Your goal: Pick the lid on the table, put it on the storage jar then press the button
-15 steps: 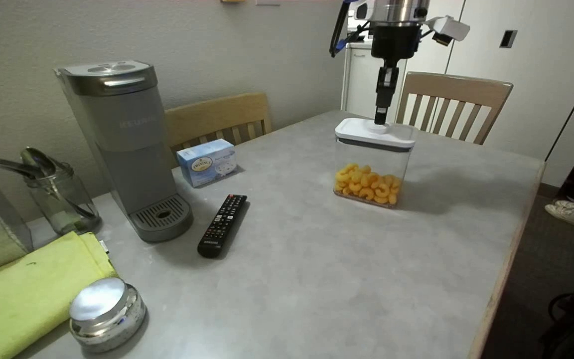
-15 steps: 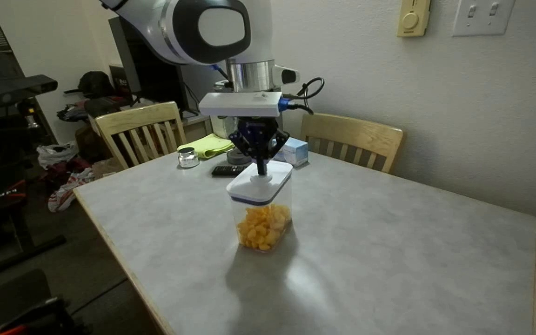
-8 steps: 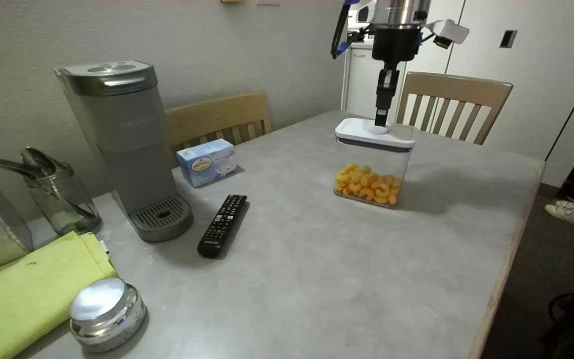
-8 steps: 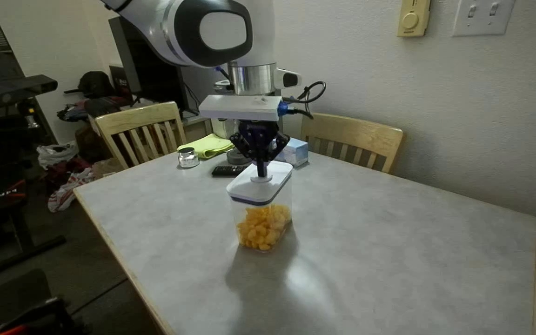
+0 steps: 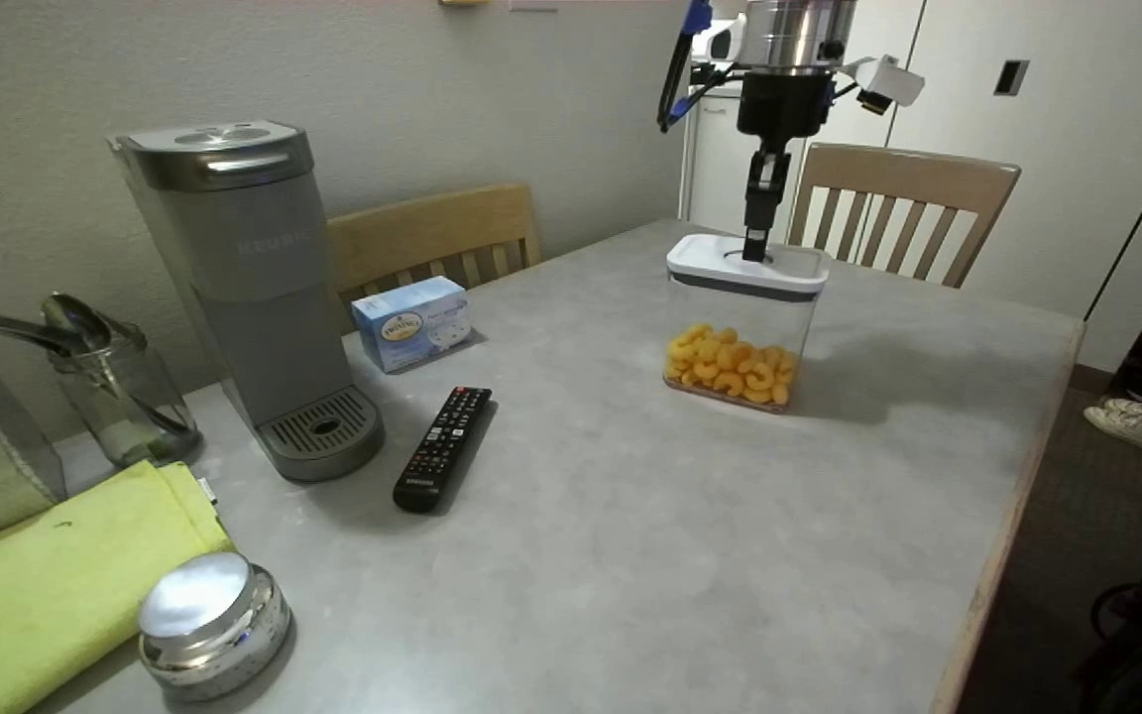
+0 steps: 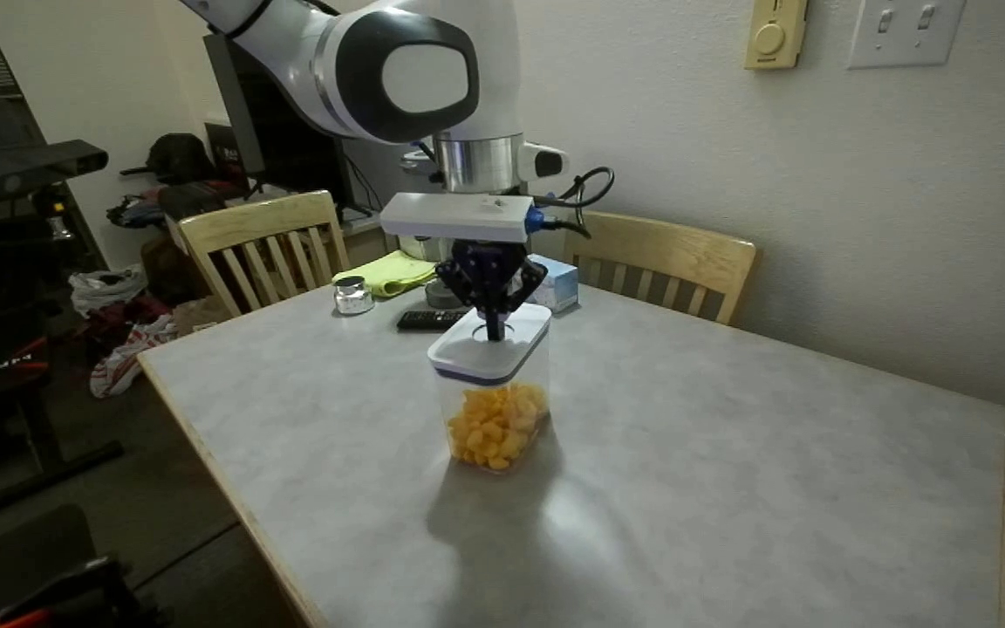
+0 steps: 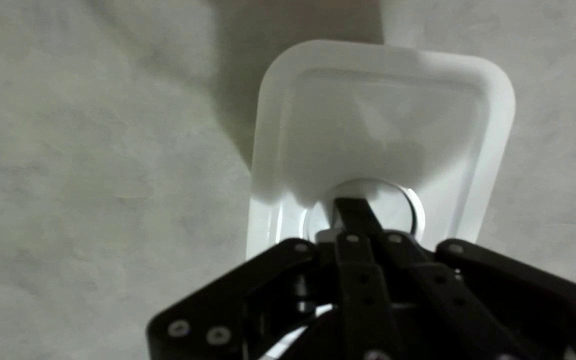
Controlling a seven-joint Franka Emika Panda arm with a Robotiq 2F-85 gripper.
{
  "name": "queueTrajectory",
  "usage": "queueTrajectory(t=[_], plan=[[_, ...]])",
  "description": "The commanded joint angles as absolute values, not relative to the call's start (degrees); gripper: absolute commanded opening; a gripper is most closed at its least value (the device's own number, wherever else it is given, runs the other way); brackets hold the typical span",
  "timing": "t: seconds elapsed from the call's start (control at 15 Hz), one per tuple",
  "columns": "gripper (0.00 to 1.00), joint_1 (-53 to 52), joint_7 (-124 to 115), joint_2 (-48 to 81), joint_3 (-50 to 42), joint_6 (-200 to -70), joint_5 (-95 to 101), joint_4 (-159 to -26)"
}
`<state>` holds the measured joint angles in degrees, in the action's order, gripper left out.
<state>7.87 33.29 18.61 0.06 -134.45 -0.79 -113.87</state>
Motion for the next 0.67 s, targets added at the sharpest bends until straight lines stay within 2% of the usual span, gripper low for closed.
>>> queueTrajectory(t=[0.0, 0.6], plan=[[0.0, 8.79, 33.99, 22.52, -0.03, -137.75, -0.54, -114.61], [0.0, 8.33, 32.94, 16.94, -0.27, -134.01, 1.07, -115.59]])
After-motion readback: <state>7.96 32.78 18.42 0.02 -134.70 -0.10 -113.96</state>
